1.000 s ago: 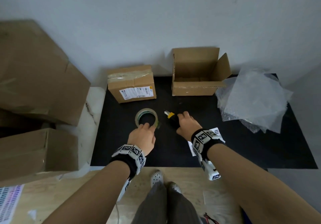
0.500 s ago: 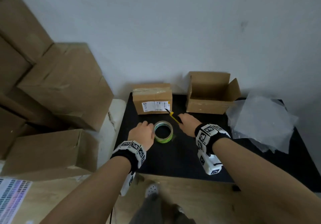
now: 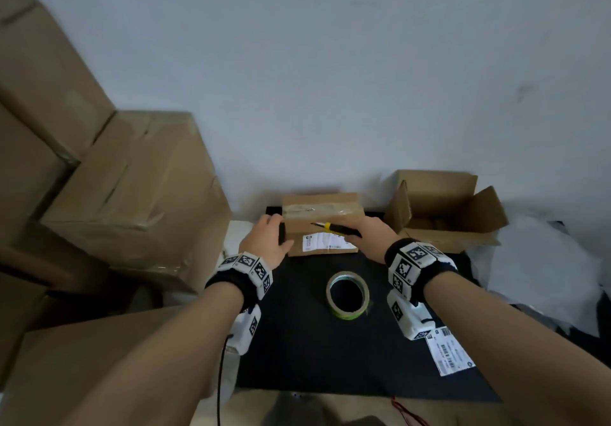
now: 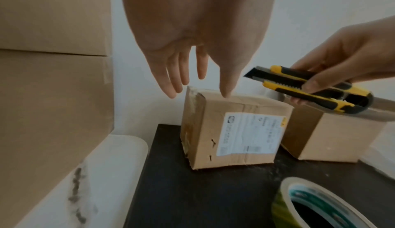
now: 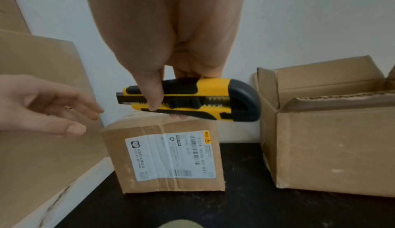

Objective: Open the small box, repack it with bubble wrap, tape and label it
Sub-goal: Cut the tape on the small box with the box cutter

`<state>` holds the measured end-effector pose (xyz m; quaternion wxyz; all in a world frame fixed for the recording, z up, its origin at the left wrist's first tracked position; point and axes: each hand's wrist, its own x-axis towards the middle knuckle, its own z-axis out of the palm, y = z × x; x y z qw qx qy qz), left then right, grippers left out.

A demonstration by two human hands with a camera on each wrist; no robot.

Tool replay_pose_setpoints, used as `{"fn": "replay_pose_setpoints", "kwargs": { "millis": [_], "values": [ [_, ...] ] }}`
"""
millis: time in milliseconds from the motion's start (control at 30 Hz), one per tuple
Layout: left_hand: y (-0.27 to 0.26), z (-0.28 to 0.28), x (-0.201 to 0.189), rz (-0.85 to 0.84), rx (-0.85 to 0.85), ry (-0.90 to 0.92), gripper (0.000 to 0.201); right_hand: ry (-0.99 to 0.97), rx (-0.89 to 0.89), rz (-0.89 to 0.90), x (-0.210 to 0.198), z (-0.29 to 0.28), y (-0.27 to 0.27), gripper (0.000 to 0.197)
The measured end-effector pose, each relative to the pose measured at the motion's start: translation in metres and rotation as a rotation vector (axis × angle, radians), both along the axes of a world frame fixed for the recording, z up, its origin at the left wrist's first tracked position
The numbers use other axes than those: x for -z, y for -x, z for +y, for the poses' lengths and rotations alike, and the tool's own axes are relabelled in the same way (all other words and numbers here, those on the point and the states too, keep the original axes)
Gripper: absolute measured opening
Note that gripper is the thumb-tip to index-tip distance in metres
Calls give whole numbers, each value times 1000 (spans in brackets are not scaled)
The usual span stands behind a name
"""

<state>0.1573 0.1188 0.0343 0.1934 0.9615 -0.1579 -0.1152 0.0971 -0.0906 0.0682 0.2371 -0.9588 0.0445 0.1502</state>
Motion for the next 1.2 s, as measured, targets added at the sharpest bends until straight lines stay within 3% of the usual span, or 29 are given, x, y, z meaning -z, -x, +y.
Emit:
{"fn": "replay_pose_setpoints", "kwargs": {
  "millis": [167, 300, 467, 600, 733, 1200],
  "values": [
    [-36, 4, 11, 184, 10, 157, 100, 44, 13, 14, 4, 8, -17, 43],
    [-53, 0, 26, 286, 13, 237, 118, 66, 15, 20, 7, 11, -24, 46],
    [-60, -6, 42, 322, -42, 374, 107, 64, 63, 28, 15, 13, -32, 50],
    [-61, -12, 42, 379, -70, 423, 124, 66, 87, -4, 21, 15, -40, 52],
    [-67, -16, 43, 413, -93, 445, 122, 91, 99, -39, 26, 13, -48, 45],
    [-64, -8, 40, 397, -62, 403, 112, 168, -110, -118, 35, 7, -25, 40]
  ]
}}
